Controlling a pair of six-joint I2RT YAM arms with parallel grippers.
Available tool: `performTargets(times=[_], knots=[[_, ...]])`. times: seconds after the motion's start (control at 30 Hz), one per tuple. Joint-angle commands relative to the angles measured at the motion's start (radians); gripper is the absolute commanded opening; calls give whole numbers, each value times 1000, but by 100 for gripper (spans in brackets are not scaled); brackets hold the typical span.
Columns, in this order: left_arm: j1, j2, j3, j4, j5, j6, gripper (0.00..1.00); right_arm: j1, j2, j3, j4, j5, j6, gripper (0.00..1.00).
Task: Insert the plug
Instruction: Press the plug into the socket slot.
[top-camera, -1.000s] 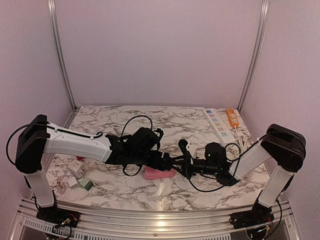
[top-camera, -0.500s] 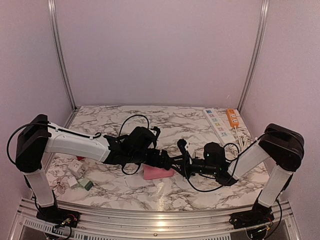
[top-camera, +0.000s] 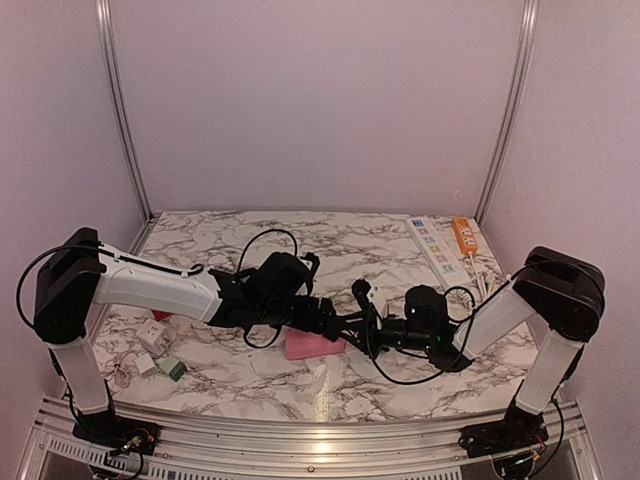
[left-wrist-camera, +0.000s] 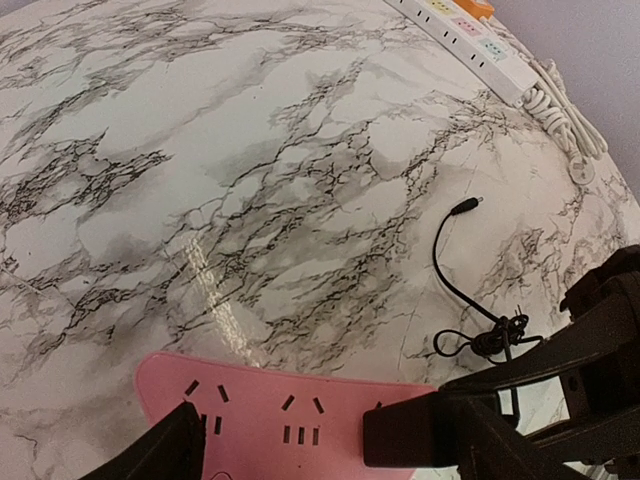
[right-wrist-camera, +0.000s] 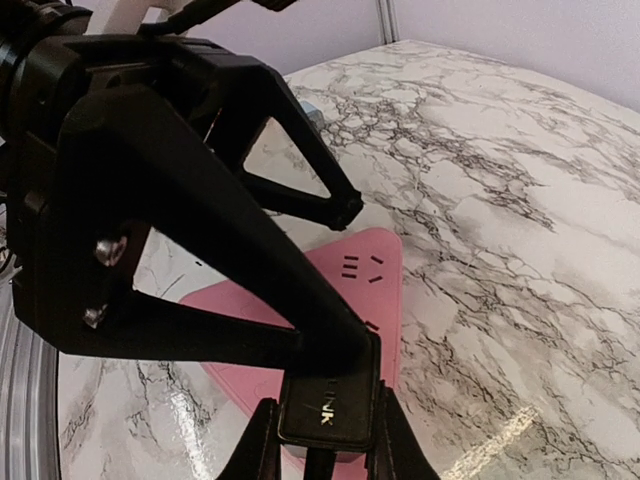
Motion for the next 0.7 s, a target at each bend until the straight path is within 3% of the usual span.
performTargets(times=[0.0, 0.3, 0.67], knots=[[3, 15, -10, -8, 27, -25, 86, 19, 39, 1, -142, -20, -11, 0], [4, -5, -104, 45, 71, -62, 60, 28, 51, 14, -173, -12, -19, 0], [4, -13, -146, 66, 100, -63, 53, 55, 87, 10, -193, 14, 8, 0]])
